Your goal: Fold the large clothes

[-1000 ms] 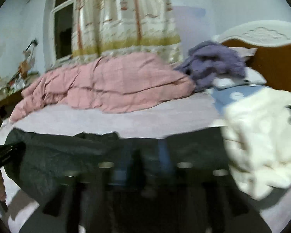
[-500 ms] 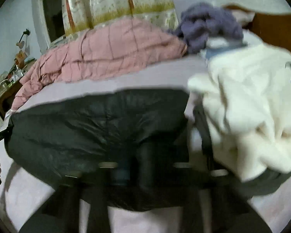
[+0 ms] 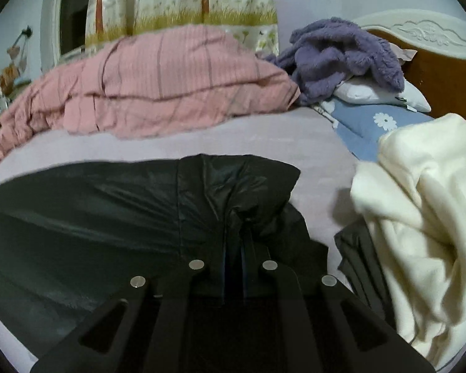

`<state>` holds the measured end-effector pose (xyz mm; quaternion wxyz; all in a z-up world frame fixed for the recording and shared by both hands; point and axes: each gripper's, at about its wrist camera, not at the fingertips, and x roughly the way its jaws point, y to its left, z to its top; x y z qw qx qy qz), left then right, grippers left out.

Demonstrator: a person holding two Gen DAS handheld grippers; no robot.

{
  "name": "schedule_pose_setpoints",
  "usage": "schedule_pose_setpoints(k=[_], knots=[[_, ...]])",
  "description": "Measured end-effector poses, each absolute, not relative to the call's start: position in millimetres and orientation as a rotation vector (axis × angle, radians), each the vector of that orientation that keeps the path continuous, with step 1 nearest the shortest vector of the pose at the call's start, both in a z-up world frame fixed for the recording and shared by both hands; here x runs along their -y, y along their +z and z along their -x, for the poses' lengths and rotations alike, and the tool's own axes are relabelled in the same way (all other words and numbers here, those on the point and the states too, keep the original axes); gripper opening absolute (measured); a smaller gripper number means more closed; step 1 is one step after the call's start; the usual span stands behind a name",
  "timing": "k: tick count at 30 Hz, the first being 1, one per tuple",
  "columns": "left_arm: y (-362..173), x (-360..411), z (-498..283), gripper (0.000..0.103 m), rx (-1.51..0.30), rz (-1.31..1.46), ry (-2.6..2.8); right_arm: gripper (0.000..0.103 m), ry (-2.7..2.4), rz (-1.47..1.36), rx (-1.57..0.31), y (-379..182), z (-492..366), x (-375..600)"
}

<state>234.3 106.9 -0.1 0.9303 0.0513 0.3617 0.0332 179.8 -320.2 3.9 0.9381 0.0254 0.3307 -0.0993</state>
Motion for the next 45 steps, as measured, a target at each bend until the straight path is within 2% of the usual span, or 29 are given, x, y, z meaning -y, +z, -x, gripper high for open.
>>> schedule_pose_setpoints(k=[6,13,16,20,24,25,27,30,34,37,38,39,40,42,43,44,45], knots=[[-2.6,-106.8,-238.1,0.008,-0.753,-0.102,0.057,0.006,-0.185,-0.127,-0.731,-8.8,-181.6,333.7],[5.2,-105.4,-234.8,0.010,-0.755,-0.085,0.100,0.006,-0.199,-0.089,-0.752,-11.7,-183.0,328.9],[30.9,-99.2,-217.7,0.010,-0.648,-0.110,0.105,0.006,-0.227,-0.156,-0.748,1.2,-170.2,333.6],[52.7,-104.5,-203.1,0.010,-0.616,0.049,0.050,0.007,-0.217,-0.133,-0.680,27.0,-150.6,332.0],[72.0,-95.7,-184.5,0.011,-0.556,0.039,0.025,0.007,-0.214,-0.133,-0.616,49.5,-128.4,325.6],[75.6,-95.1,-178.8,0.014,-0.549,0.047,0.006,0.010,-0.193,-0.149,-0.599,56.6,-117.4,322.7],[80.4,-96.2,-163.5,0.021,-0.533,0.053,-0.024,0.011,-0.175,-0.154,-0.562,64.8,-98.0,318.0],[88.4,-98.5,-141.5,0.025,-0.499,0.045,-0.049,0.011,-0.196,-0.095,-0.505,72.1,-71.6,307.1],[96.2,-91.7,-121.0,0.037,-0.441,-0.037,-0.067,0.011,-0.169,-0.196,-0.512,69.8,-57.3,309.4],[96.7,-89.4,-105.2,0.055,-0.395,-0.085,-0.056,0.011,-0.198,-0.208,-0.511,68.0,-53.6,307.4],[97.0,-89.4,-101.2,0.070,-0.389,-0.083,-0.063,0.011,-0.203,-0.215,-0.504,68.8,-50.2,306.1],[97.6,-90.1,-97.7,0.076,-0.385,-0.071,-0.077,0.011,-0.199,-0.229,-0.494,70.0,-45.6,305.5],[98.1,-91.1,-93.6,0.076,-0.384,-0.052,-0.109,0.012,-0.185,-0.267,-0.465,72.8,-37.5,305.3],[98.8,-90.3,-85.8,0.076,-0.393,-0.030,-0.164,0.030,-0.168,-0.331,-0.415,78.4,-25.4,306.7],[99.0,-88.4,-80.5,0.076,-0.387,-0.031,-0.167,0.053,-0.162,-0.353,-0.383,82.9,-15.9,305.2],[99.2,-85.7,-74.3,0.077,-0.377,-0.038,-0.167,0.066,-0.153,-0.357,-0.348,87.4,-7.5,302.4],[99.8,-84.3,-67.9,0.079,-0.363,-0.045,-0.167,0.066,-0.145,-0.352,-0.321,91.1,-1.6,299.8]])
